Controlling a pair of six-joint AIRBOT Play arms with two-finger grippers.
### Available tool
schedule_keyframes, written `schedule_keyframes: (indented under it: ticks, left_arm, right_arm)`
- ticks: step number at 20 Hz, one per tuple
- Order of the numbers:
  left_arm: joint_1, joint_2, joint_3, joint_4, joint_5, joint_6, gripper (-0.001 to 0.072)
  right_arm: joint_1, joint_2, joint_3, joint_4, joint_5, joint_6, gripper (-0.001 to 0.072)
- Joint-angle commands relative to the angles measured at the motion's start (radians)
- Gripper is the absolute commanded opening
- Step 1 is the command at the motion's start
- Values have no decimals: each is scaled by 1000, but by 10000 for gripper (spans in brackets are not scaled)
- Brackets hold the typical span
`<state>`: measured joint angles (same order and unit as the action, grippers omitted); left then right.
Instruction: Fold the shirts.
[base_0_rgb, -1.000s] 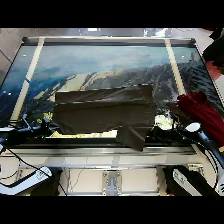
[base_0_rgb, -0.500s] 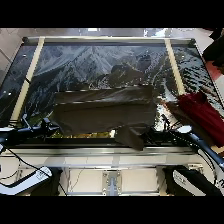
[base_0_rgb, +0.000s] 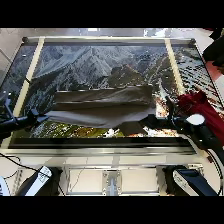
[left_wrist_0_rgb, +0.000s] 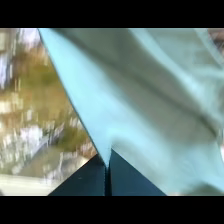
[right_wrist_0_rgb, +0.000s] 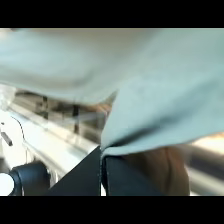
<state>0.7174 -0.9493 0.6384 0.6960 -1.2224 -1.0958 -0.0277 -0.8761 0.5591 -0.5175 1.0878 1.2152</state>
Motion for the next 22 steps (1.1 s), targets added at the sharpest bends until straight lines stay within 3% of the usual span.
schedule_keyframes:
  ticks: [1,6,9,11,16,20,22]
  left_arm:
    - [-2,117,78,-17,111,-7,6]
    - [-240,-8,249,183,269,-44,5]
    - [-361,-185,355,429,351,-226,5]
    - [-399,-309,418,524,339,-268,5]
    - [-470,-537,518,571,344,-269,5]
    - [-510,-621,526,756,414,-423,5]
    - [-525,-639,527,855,440,-500,6]
  right_arm:
    - [2,37,197,-54,-86,-1,13]
    - [3,-227,389,-124,-143,-3,13]
    - [3,-443,534,-150,-174,-3,13]
    - [3,-571,637,-150,-184,-3,13]
    - [24,-808,811,-150,-194,-2,13]
    - [62,-898,822,-209,-272,7,14]
    - [66,-927,822,-254,-285,60,13]
